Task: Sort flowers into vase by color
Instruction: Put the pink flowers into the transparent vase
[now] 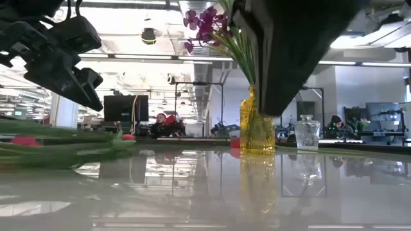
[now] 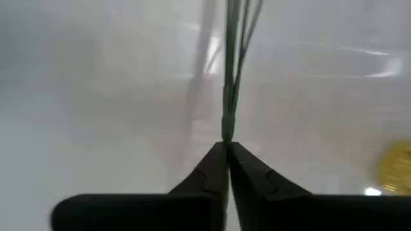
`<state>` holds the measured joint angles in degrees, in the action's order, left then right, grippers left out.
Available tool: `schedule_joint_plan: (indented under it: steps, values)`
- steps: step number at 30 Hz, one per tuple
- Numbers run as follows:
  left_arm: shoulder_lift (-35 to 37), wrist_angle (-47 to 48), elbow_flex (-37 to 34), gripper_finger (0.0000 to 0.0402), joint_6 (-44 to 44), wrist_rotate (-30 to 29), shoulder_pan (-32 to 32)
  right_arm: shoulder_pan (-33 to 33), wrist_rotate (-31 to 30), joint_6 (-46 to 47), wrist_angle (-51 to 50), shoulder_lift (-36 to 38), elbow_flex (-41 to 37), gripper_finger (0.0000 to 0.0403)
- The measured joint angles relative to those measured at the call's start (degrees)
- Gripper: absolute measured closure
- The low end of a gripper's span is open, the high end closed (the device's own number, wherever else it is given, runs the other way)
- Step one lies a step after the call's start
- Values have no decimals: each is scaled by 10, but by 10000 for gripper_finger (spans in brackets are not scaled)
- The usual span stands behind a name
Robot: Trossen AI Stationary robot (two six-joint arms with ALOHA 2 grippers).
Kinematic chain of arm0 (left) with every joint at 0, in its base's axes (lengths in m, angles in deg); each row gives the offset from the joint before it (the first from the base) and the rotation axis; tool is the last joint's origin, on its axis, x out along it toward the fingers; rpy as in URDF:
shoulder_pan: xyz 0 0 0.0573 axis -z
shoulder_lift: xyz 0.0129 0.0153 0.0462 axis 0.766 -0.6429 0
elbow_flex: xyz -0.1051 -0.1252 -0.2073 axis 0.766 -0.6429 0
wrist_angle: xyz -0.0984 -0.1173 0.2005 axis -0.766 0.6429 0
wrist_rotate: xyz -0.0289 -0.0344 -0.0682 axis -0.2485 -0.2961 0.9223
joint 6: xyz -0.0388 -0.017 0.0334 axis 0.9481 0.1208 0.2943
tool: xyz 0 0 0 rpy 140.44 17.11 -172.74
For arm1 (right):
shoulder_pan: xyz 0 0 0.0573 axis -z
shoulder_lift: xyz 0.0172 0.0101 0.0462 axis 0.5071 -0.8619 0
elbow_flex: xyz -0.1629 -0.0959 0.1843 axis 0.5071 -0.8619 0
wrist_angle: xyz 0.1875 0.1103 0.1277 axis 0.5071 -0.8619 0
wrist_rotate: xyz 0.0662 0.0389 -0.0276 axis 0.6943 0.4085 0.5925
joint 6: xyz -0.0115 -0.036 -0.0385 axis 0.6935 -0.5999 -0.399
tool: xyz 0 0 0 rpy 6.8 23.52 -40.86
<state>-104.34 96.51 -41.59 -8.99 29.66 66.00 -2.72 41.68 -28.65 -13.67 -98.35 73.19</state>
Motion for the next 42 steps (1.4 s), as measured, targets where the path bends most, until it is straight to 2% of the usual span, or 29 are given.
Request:
schedule_joint_plan:
  steps: [7,10,13,18,20,27,33,37,42]
  values:
    - [0,-20,0,239,0,-4,0,12,76,35,20,42,2,269]
    - [0,-21,0,239,0,-4,0,21,80,31,46,43,2,226]
    - [0,-21,0,239,0,-4,0,43,86,19,116,35,3,190]
    - [0,-20,0,239,-3,-4,0,79,150,3,201,-5,2,168]
    - [0,-19,0,239,-5,-4,1,86,168,1,221,-17,2,168]
    - [0,-14,0,239,-9,-1,1,88,168,7,260,-32,-18,169]
    - [0,-3,0,239,-17,-5,1,80,116,55,306,-28,-56,186]
    - [0,-5,0,239,-23,-5,1,78,113,91,313,-25,-77,224]
    - [0,-4,0,239,-23,-6,1,73,106,94,307,-23,-78,327]
